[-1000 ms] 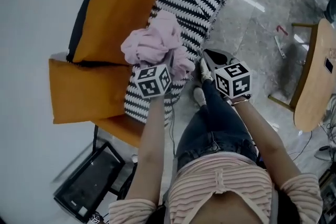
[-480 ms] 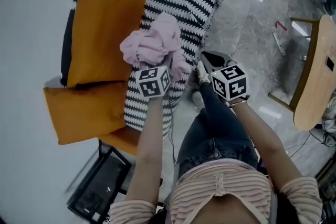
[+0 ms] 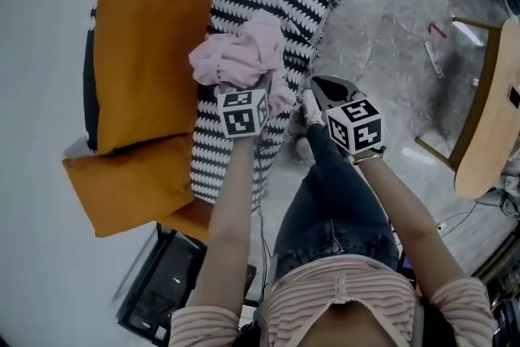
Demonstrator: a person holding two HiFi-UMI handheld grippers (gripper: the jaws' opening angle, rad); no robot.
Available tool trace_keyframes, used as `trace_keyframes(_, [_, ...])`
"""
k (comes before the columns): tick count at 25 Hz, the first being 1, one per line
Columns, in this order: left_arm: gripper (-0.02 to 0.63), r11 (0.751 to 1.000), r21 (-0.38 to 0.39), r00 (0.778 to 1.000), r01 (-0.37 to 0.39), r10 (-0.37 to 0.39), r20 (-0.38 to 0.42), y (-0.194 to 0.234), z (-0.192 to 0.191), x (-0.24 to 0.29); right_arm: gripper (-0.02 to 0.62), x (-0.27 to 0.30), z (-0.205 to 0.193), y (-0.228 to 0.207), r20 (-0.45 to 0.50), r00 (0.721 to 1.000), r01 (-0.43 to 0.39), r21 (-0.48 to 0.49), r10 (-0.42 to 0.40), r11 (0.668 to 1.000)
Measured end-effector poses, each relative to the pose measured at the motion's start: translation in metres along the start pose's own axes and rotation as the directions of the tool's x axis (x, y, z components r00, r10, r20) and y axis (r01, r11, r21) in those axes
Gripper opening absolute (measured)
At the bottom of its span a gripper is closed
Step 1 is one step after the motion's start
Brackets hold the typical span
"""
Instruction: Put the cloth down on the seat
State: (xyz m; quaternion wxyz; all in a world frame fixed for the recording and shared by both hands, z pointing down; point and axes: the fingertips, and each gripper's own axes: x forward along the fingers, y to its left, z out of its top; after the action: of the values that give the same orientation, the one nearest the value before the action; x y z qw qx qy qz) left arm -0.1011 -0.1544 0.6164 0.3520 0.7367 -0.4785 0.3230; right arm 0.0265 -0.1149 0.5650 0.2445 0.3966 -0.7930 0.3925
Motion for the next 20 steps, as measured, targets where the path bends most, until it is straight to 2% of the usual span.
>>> trace_keyframes(6, [0.25, 0.997, 0.072, 0.998, 0.014, -0.009, -0.066, -0.005, 0.001, 0.043, 0.009, 0.017, -0.003, -0.016, -0.025, 1.0, 0.014, 0.004, -0.013, 1.0])
trace_keyframes(13, [0.25, 0.996, 0.081, 0.991, 0.031, -0.02, -0.129, -0.005, -0.003, 0.084, 0.009, 0.032, -0.009, -0.031, -0.038, 0.999, 0.027, 0.044, -0.025, 0.999])
trace_keyframes(20, [0.25, 0.993, 0.114, 0.987, 0.034, -0.016, -0.16, -0.004, 0.004, 0.1, 0.008, 0.045, -0.01, -0.03, -0.057, 0.998, 0.032, 0.069, -0.028, 0.997])
